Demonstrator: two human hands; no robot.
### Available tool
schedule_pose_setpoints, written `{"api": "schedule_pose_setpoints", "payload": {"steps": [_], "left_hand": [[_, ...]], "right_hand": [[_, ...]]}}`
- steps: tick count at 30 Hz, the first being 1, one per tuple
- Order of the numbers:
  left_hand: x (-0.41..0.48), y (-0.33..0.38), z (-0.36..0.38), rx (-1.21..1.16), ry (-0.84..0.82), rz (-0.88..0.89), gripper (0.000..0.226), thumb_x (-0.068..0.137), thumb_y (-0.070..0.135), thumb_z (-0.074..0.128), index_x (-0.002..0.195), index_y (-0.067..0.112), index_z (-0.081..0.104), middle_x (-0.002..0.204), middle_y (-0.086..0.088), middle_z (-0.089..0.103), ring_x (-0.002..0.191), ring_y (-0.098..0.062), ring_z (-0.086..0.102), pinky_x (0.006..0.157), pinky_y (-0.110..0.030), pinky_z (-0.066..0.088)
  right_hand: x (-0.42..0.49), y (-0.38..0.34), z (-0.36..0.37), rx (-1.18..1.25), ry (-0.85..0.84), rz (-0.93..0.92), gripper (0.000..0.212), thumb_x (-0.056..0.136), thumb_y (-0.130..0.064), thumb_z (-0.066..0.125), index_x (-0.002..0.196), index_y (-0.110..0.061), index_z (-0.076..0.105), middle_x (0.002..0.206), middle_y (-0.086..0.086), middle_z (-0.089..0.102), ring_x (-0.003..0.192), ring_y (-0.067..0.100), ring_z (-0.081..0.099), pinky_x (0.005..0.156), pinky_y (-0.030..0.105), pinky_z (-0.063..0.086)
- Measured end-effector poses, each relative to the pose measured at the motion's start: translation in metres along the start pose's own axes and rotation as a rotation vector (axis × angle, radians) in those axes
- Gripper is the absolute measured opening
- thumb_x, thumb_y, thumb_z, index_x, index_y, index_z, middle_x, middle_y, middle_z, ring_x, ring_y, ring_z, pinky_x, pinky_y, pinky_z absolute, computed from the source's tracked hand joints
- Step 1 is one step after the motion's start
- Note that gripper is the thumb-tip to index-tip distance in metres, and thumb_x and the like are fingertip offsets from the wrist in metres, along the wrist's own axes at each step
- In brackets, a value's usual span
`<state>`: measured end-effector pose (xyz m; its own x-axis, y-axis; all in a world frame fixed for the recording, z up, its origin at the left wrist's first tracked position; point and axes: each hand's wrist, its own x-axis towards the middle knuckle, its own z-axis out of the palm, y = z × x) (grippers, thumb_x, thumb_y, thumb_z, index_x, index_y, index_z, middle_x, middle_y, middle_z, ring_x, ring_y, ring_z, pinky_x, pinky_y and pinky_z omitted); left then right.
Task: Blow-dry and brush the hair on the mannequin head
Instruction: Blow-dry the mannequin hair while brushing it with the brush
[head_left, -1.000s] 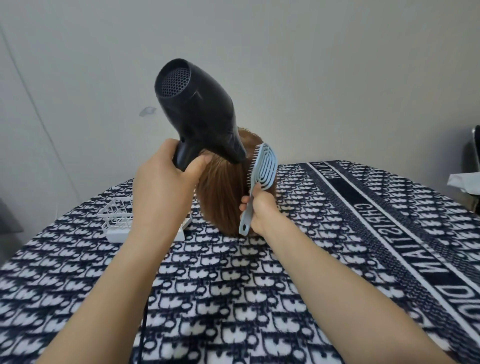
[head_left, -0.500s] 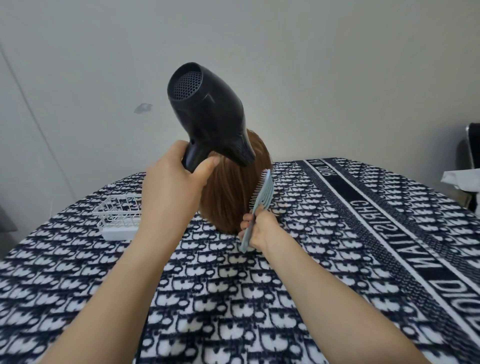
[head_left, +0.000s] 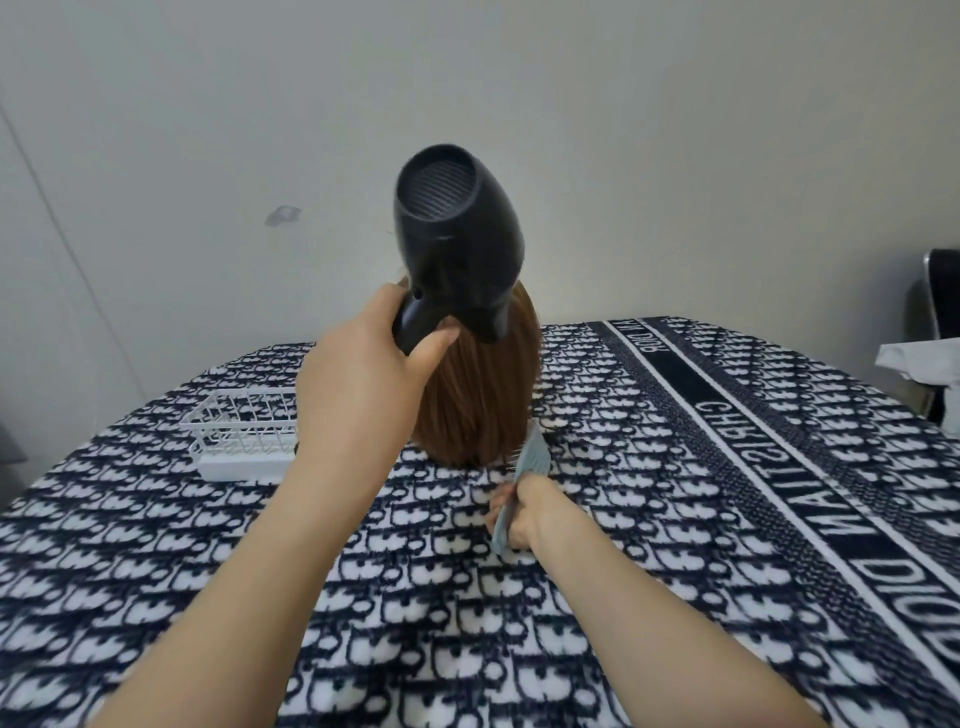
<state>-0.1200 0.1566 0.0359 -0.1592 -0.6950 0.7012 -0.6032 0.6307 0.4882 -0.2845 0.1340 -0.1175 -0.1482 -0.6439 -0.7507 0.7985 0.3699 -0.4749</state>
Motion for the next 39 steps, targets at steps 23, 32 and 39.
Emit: {"api": "schedule_pose_setpoints", "payload": {"steps": [23, 32, 39], "left_hand": [[-0.008, -0.009, -0.014, -0.037, 0.015, -0.069, 0.028, 0.09, 0.054, 0.066, 0.087, 0.029, 0.053, 0.066, 0.007, 0.06, 0.063, -0.021, 0.062, 0.053, -0.033, 0.036], [-0.013, -0.013, -0.034, -0.013, 0.035, -0.136, 0.027, 0.091, 0.054, 0.065, 0.091, 0.029, 0.055, 0.07, 0.004, 0.063, 0.063, -0.024, 0.063, 0.057, -0.039, 0.048], [-0.015, -0.019, -0.043, 0.006, 0.022, -0.15, 0.028, 0.091, 0.055, 0.065, 0.091, 0.028, 0.055, 0.07, 0.002, 0.064, 0.066, -0.028, 0.066, 0.06, -0.043, 0.052]], "right_hand": [[-0.009, -0.004, -0.017, 0.013, 0.166, -0.218, 0.021, 0.102, -0.008, 0.033, 0.094, -0.007, 0.053, 0.068, 0.01, 0.037, 0.054, 0.022, 0.029, 0.056, 0.036, 0.039], [-0.019, -0.006, -0.021, -0.081, 0.206, -0.706, 0.04, 0.098, -0.052, 0.04, 0.097, -0.015, 0.054, 0.071, 0.005, 0.051, 0.047, 0.018, 0.044, 0.048, 0.029, 0.042], [-0.039, -0.022, -0.009, -0.396, 0.123, -1.157, 0.044, 0.095, -0.054, 0.045, 0.073, -0.016, 0.048, 0.062, 0.001, 0.048, 0.05, 0.017, 0.041, 0.048, 0.032, 0.035]]}}
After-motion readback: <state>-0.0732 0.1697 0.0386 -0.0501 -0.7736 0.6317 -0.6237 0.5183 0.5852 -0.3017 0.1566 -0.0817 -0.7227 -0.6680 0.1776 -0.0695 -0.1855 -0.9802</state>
